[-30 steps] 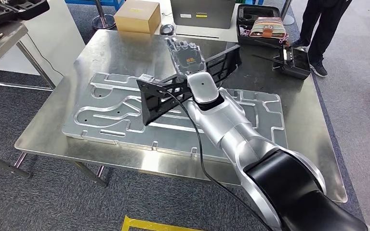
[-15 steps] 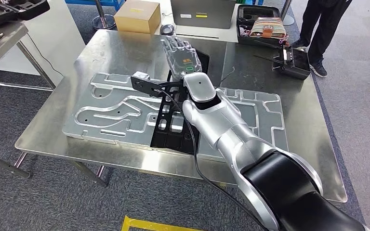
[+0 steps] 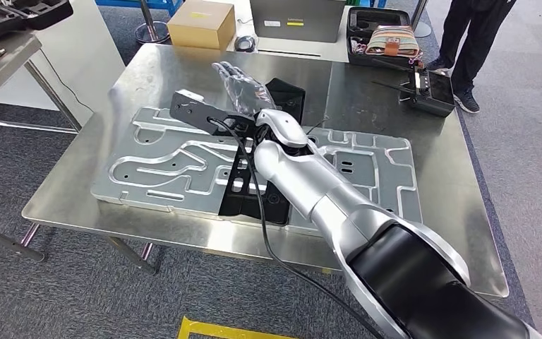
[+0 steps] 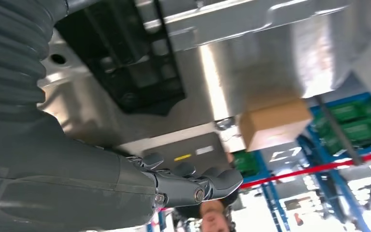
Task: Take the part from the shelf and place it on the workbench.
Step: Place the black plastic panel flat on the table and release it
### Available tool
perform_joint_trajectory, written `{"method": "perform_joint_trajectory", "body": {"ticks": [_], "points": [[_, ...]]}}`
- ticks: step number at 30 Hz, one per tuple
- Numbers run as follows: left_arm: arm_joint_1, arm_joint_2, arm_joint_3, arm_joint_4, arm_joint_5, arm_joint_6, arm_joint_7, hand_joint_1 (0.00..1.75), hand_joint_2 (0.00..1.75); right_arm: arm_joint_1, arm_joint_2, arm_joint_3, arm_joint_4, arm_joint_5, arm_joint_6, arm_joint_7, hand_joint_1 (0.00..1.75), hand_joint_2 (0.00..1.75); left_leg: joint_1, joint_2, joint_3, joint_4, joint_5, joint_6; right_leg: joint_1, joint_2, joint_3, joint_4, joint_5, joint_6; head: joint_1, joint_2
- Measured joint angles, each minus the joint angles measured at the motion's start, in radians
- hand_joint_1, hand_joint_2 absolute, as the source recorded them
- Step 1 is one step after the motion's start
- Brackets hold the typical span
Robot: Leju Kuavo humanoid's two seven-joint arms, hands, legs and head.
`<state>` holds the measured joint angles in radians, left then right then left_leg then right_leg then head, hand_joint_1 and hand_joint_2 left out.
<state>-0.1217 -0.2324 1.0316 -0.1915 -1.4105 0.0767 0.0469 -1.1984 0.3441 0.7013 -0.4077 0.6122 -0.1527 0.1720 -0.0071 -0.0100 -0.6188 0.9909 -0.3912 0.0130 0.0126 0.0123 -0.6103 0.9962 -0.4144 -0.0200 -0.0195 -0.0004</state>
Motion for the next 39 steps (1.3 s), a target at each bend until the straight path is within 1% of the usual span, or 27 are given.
{"method": "perform_joint_trajectory", "body": {"ticks": [4, 7, 11, 15, 16, 17, 18, 19, 20, 21, 22, 23, 24, 25, 26, 27, 28, 29, 31, 32, 33, 34, 35, 36, 37, 38, 39], "points": [[0.000, 0.000, 0.001, 0.000, 0.000, 0.014, 0.056, 0.00, 0.00, -0.032, 0.000, 0.030, 0.002, -0.078, -0.042, -0.058, 0.00, 1.75, 0.000, 0.000, 0.000, 0.002, 0.000, 0.000, -0.001, 0.000, 0.000, 0.000, 0.000, 0.001, 0.000, 0.000], [0.000, 0.000, 0.002, 0.000, 0.000, 0.014, 0.071, 0.00, 0.00, -0.067, -0.004, 0.031, 0.007, -0.083, -0.056, -0.091, 0.00, 1.75, -0.001, 0.000, -0.001, 0.004, -0.001, 0.001, -0.001, 0.000, 0.000, 0.000, 0.001, 0.002, 0.000, 0.000], [0.000, 0.000, 0.002, 0.000, 0.001, 0.011, 0.077, 0.00, 0.00, -0.099, -0.016, 0.028, 0.012, -0.075, -0.057, -0.103, 0.00, 1.75, -0.002, 0.000, -0.002, 0.007, -0.003, 0.004, -0.002, 0.000, 0.001, 0.000, 0.001, 0.005, 0.000, 0.000], [-0.001, 0.000, 0.003, 0.000, 0.000, 0.009, 0.077, 0.00, 0.00, -0.115, -0.027, 0.025, 0.015, -0.070, -0.060, -0.102, 0.00, 1.75, -0.005, 0.000, -0.004, 0.012, -0.003, 0.011, -0.003, 0.000, 0.001, -0.001, 0.004, 0.012, 0.000, 0.000], [-0.001, 0.000, 0.003, 0.000, -0.001, 0.008, 0.077, 0.00, 0.00, -0.118, -0.030, 0.022, 0.016, -0.067, -0.061, -0.102, 0.00, 1.75, -0.004, 0.000, -0.003, 0.010, 0.001, 0.014, -0.003, 0.001, 0.001, 0.000, 0.005, 0.015, 0.000, 0.000], [-0.002, -0.001, 0.003, 0.000, -0.002, 0.006, 0.078, 0.00, 0.00, -0.120, -0.034, 0.017, 0.016, -0.064, -0.062, -0.101, 0.00, 1.75, -0.001, 0.002, -0.003, 0.006, 0.006, 0.018, -0.003, 0.000, 0.000, 0.005, -0.001, 0.018, 0.000, 0.000], [-0.002, -0.001, 0.003, 0.000, -0.003, 0.005, 0.078, 0.00, 0.00, -0.123, -0.040, 0.013, 0.017, -0.061, -0.062, -0.101, 0.00, 1.75, 0.002, 0.003, -0.002, 0.002, 0.010, 0.022, -0.003, 0.000, -0.005, 0.021, -0.018, 0.022, 0.000, 0.000], [-0.003, -0.002, 0.003, 0.000, -0.004, 0.004, 0.078, 0.00, 0.00, -0.126, -0.046, 0.008, 0.017, -0.057, -0.061, -0.101, 0.00, 1.75, 0.006, 0.005, -0.003, -0.003, 0.015, 0.026, -0.004, -0.001, -0.019, 0.059, -0.050, 0.026, 0.000, 0.000], [-0.004, -0.002, 0.003, 0.000, -0.004, 0.003, 0.078, 0.00, 0.00, -0.128, -0.052, 0.003, 0.019, -0.053, -0.061, -0.101, 0.00, 1.75, 0.006, 0.006, -0.006, -0.004, 0.018, 0.029, -0.006, -0.002, -0.041, 0.119, -0.092, 0.029, 0.000, 0.000], [-0.004, -0.002, 0.003, 0.000, -0.005, 0.003, 0.078, 0.00, 0.00, -0.128, -0.058, -0.002, 0.020, -0.048, -0.061, -0.103, 0.00, 1.75, 0.007, 0.007, -0.010, -0.004, 0.021, 0.030, -0.009, -0.003, -0.068, 0.191, -0.134, 0.033, 0.000, 0.000], [-0.004, -0.002, 0.003, 0.000, -0.006, 0.003, 0.078, 0.00, 0.00, -0.127, -0.064, -0.008, 0.022, -0.041, -0.061, -0.106, 0.00, 1.75, 0.007, 0.007, -0.015, -0.003, 0.025, 0.030, -0.012, -0.003, -0.093, 0.259, -0.167, 0.036, 0.000, 0.000], [-0.004, -0.002, 0.003, 0.000, -0.008, 0.002, 0.078, 0.00, 0.00, -0.126, -0.069, -0.015, 0.023, -0.034, -0.061, -0.109, 0.00, 1.75, 0.007, 0.007, -0.021, -0.002, 0.028, 0.029, -0.015, -0.004, -0.105, 0.300, -0.181, 0.038, 0.000, 0.000], [-0.004, -0.002, 0.003, 0.000, -0.009, 0.002, 0.078, 0.00, 0.00, -0.125, -0.073, -0.023, 0.025, -0.025, -0.061, -0.113, 0.00, 1.75, 0.007, 0.008, -0.028, 0.000, 0.032, 0.028, -0.017, -0.005, -0.099, 0.301, -0.175, 0.039, 0.000, 0.000], [-0.004, -0.002, 0.003, 0.000, -0.010, 0.001, 0.078, 0.00, 0.00, -0.125, -0.077, -0.032, 0.026, -0.018, -0.061, -0.116, 0.00, 1.31, 0.007, 0.008, -0.034, 0.003, 0.036, 0.025, -0.019, -0.006, -0.070, 0.260, -0.152, 0.039, 0.000, 0.000], [-0.004, -0.002, 0.003, 0.000, -0.011, 0.001, 0.078, 0.00, 0.00, -0.126, -0.080, -0.040, 0.026, -0.013, -0.061, -0.119, 0.00, 0.87, 0.008, 0.008, -0.039, 0.006, 0.039, 0.022, -0.020, -0.008, -0.023, 0.187, -0.123, 0.038, 0.000, 0.000], [-0.004, -0.002, 0.003, 0.000, -0.012, 0.000, 0.078, 0.00, 0.00, -0.127, -0.081, -0.047, 0.026, -0.009, -0.061, -0.121, 0.00, 0.44, 0.008, 0.007, -0.045, 0.009, 0.043, 0.018, -0.020, -0.009, 0.022, 0.113, -0.101, 0.035, 0.000, 0.000], [-0.004, -0.002, 0.003, 0.000, -0.012, 0.000, 0.078, 0.00, 0.00, -0.128, -0.082, -0.054, 0.026, -0.007, -0.061, -0.121, 0.00, 0.00, 0.008, 0.007, -0.048, 0.011, 0.047, 0.012, -0.017, -0.009, 0.054, 0.058, -0.083, 0.032, 0.000, 0.000], [-0.005, -0.002, 0.003, 0.000, -0.012, 0.000, 0.078, 0.00, 0.00, -0.129, -0.084, -0.060, 0.026, -0.004, -0.063, -0.122, 0.00, 0.00, 0.008, 0.007, -0.050, 0.013, 0.051, 0.006, -0.016, -0.009, 0.071, 0.026, -0.075, 0.028, 0.000, 0.000], [-0.004, -0.002, 0.003, 0.000, -0.013, 0.000, 0.077, 0.00, 0.00, -0.129, -0.088, -0.075, 0.026, 0.000, -0.066, -0.126, 0.00, 0.00, 0.008, 0.006, -0.052, 0.010, 0.062, -0.007, -0.011, -0.008, 0.067, 0.019, -0.065, 0.018, 0.000, 0.000], [-0.003, -0.002, 0.003, 0.000, -0.013, 0.000, 0.077, 0.00, 0.00, -0.129, -0.092, -0.084, 0.026, 0.003, -0.068, -0.129, 0.00, 0.00, 0.010, 0.005, -0.055, 0.012, 0.063, -0.013, -0.013, -0.010, 0.063, 0.014, -0.060, 0.011, 0.000, 0.000], [-0.002, -0.002, 0.003, 0.000, -0.013, -0.001, 0.077, 0.00, 0.00, -0.128, -0.094, -0.093, 0.026, 0.006, -0.070, -0.133, 0.00, 0.00, 0.010, 0.005, -0.063, 0.021, 0.051, -0.019, -0.014, -0.011, 0.057, 0.012, -0.051, 0.003, 0.000, 0.000], [-0.001, -0.001, 0.003, 0.000, -0.014, -0.001, 0.076, 0.00, 0.00, -0.128, -0.097, -0.103, 0.026, 0.009, -0.071, -0.137, 0.00, 0.00, 0.011, 0.004, -0.075, 0.048, 0.020, -0.025, -0.016, -0.013, 0.047, 0.009, -0.040, -0.004, 0.000, 0.000], [0.000, -0.001, 0.003, 0.000, -0.014, -0.002, 0.077, 0.00, 0.00, -0.127, -0.101, -0.113, 0.026, 0.013, -0.073, -0.141, 0.00, 0.00, 0.013, 0.004, -0.093, 0.099, -0.026, -0.029, -0.018, -0.014, 0.035, 0.007, -0.028, -0.010, 0.000, 0.000], [0.000, -0.001, 0.003, 0.000, -0.015, -0.002, 0.077, 0.00, 0.00, -0.126, -0.105, -0.123, 0.026, 0.017, -0.074, -0.145, 0.00, 0.00, 0.014, 0.005, -0.114, 0.166, -0.078, -0.032, -0.018, -0.014, 0.022, 0.007, -0.017, -0.013, 0.000, 0.000], [-0.001, 0.000, 0.003, 0.000, -0.016, -0.003, 0.077, 0.00, 0.00, -0.123, -0.111, -0.134, 0.026, 0.019, -0.075, -0.149, 0.00, 0.00, 0.015, 0.005, -0.132, 0.238, -0.121, -0.036, -0.017, -0.014, 0.008, 0.007, -0.006, -0.014, 0.000, 0.000], [-0.001, 0.000, 0.003, 0.000, -0.016, -0.004, 0.077, 0.00, 0.00, -0.120, -0.117, -0.144, 0.026, 0.021, -0.076, -0.151, 0.00, 0.00, 0.017, 0.005, -0.139, 0.293, -0.144, -0.038, -0.016, -0.014, -0.006, 0.008, 0.004, -0.013, 0.000, 0.000], [-0.001, 0.001, 0.003, 0.000, -0.017, -0.004, 0.077, 0.00, 0.00, -0.118, -0.122, -0.153, 0.026, 0.023, -0.077, -0.153, 0.00, 0.00, 0.017, 0.005, -0.130, 0.315, -0.145, -0.039, -0.016, -0.014, -0.019, 0.009, 0.014, -0.012, 0.000, 0.000]]}}
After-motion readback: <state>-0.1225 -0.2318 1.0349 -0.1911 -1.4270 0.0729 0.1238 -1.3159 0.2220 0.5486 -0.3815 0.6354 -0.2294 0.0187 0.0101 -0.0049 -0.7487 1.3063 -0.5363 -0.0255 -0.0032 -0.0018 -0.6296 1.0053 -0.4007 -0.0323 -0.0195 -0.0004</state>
